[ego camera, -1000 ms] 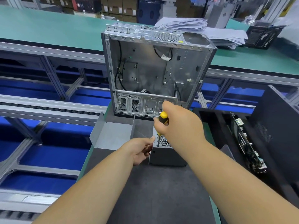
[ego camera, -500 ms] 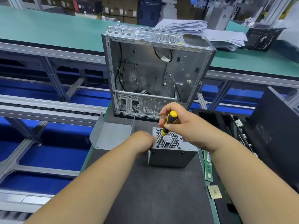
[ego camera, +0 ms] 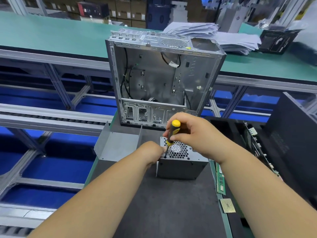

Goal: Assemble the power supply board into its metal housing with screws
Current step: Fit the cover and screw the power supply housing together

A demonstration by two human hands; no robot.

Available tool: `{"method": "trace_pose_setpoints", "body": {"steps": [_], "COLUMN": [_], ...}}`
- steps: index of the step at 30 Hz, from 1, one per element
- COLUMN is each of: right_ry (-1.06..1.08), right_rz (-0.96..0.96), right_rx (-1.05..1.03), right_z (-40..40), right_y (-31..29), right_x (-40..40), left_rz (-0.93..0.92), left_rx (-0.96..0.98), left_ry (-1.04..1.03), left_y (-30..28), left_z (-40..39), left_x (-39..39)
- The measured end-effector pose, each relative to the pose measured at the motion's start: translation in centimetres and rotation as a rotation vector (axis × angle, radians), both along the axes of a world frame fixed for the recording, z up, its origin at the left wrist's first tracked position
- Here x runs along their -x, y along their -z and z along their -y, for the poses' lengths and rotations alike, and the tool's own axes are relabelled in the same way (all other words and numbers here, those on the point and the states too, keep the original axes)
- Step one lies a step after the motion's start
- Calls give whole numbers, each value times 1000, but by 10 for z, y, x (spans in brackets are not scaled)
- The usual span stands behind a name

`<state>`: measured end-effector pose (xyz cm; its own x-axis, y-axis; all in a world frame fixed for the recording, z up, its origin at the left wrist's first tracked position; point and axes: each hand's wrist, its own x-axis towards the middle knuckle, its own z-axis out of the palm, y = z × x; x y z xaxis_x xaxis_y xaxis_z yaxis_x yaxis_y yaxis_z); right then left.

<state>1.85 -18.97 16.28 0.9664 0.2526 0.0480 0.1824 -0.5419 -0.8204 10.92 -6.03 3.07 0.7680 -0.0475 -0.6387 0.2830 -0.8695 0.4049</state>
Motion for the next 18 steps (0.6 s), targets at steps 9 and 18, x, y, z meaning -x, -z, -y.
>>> {"method": "trace_pose_setpoints", "body": {"steps": [9,18], "right_ry": [353,241], "right_rz": [303,50], "right_rx": [388,-127], "right_z": [-15,-18], "right_y": [28,33], "right_x": [-2,-6], "left_rz": [-43,-8], "left_rx": [242,416], "left_ry": [-236,-277], "left_y": [19,7], "left_z": [-2,-13], "left_x": [2,15]}}
